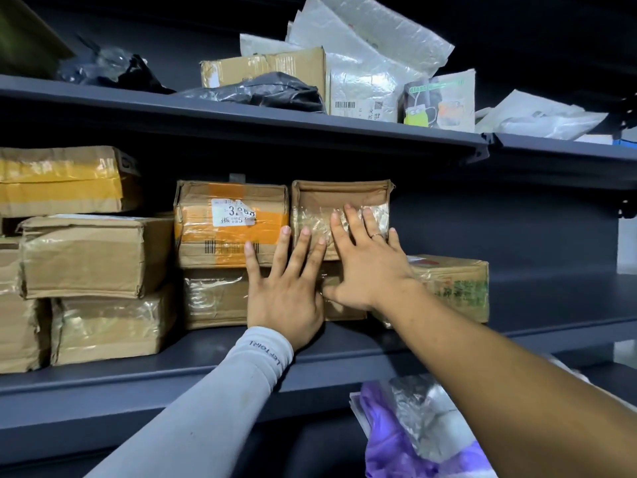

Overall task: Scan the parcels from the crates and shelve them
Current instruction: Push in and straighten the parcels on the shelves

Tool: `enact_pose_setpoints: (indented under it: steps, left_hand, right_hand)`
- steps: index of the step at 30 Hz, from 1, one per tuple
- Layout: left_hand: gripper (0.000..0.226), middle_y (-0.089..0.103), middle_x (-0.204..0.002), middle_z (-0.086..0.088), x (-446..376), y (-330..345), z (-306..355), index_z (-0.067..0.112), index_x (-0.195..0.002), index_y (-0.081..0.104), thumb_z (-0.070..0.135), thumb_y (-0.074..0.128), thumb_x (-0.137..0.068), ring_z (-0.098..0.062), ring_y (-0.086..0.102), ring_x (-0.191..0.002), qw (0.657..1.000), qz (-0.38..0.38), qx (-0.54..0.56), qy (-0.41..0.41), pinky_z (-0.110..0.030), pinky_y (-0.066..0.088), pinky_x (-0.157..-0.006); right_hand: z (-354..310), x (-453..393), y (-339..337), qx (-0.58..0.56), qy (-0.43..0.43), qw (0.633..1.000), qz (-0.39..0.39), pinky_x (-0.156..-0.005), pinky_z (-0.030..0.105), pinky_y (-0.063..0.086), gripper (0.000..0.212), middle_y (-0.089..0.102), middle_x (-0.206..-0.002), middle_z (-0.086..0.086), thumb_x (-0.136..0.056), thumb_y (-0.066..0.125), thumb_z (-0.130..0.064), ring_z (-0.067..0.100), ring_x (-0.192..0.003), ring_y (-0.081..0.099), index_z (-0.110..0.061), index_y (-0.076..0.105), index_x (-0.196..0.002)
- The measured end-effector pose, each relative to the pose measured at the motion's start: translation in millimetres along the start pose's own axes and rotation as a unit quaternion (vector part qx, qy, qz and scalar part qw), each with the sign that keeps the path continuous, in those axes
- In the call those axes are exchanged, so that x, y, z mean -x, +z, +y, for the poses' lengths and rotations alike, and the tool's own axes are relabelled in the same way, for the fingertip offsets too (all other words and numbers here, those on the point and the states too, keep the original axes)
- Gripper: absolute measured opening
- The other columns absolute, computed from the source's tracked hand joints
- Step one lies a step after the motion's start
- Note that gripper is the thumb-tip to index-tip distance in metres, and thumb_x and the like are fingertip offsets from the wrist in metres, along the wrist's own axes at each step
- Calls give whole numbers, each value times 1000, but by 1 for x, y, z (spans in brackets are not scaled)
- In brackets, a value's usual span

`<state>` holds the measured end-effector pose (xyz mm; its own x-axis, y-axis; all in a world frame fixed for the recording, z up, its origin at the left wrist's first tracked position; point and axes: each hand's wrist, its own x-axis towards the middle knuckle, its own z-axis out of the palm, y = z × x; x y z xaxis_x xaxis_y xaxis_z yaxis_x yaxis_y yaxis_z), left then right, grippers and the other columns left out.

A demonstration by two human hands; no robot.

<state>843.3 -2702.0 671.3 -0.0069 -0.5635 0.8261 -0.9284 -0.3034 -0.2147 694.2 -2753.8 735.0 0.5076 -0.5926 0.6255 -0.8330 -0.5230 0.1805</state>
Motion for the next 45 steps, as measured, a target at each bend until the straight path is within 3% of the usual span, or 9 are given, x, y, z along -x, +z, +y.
enact_pose_setpoints:
  steps: [3, 8, 22, 29, 34, 39, 45]
  left_hand:
    - [81, -22, -168, 3, 4, -3, 0, 33, -164, -14, 54, 6, -88, -28, -26, -156, 1000, -14, -4, -2, -75, -14, -115]
    - [83, -23, -170, 3, 4, -4, 2, 33, -164, -14, 53, 33, -99, -27, -29, -155, 1000, -21, 10, -9, -75, -14, -115]
    - [88, -26, -170, 1, 4, -4, 4, 27, -164, -16, 57, 33, -97, -30, -34, -153, 1000, -29, -1, -6, -77, -13, -114]
    - [85, -22, -171, 0, 7, -7, 2, 27, -164, -14, 57, 29, -97, -30, -28, -155, 1000, -27, 2, -1, -77, -12, -115]
    - [79, -13, -173, 0, 9, -8, 1, 29, -166, -2, 54, 31, -98, -30, -18, -159, 1000, -3, 11, 5, -76, -11, -116]
    - [72, 5, -174, -3, 10, -14, -3, 30, -167, 11, 57, 25, -101, -29, -4, -161, 999, 20, 33, 19, -73, -12, -118]
    - [69, 10, -174, -3, 32, -38, 21, 30, -166, 13, 58, 16, -103, -28, 0, -161, 995, 37, 61, 72, -70, -10, -120]
  right_hand:
    - [-2, 13, 1, 36, 0, 999, 0, -127, 61, -2, 117, -30, -169, 3, -86, 56, -73, 29, -159, -18, -25, -17, -164]
    - [-3, 25, 11, 33, 4, 999, -16, -126, 62, -4, 118, -37, -166, 2, -85, 54, -74, 29, -158, -19, -26, -21, -162]
    - [-8, 21, 13, 50, 19, 998, -30, -124, 66, -4, 122, -35, -167, -1, -82, 60, -72, 27, -159, -17, -28, -19, -163]
    - [-7, 20, -3, 49, 21, 995, -79, -124, 66, -5, 119, -32, -168, -5, -82, 63, -67, 25, -160, -15, -32, -16, -164]
    - [0, 28, -32, 44, 19, 991, -126, -126, 63, -1, 101, -20, -172, -7, -91, 58, -62, 25, -160, -13, -36, -5, -165]
    - [14, 65, -39, 51, 12, 992, -116, -127, 60, 2, 86, -9, -174, -5, -98, 43, -69, 23, -161, -8, -37, 1, -166]
    - [42, 123, -49, 70, 28, 993, -91, -127, 59, 8, 78, -2, -175, -2, -102, 37, -66, 25, -161, -2, -38, 1, -166]
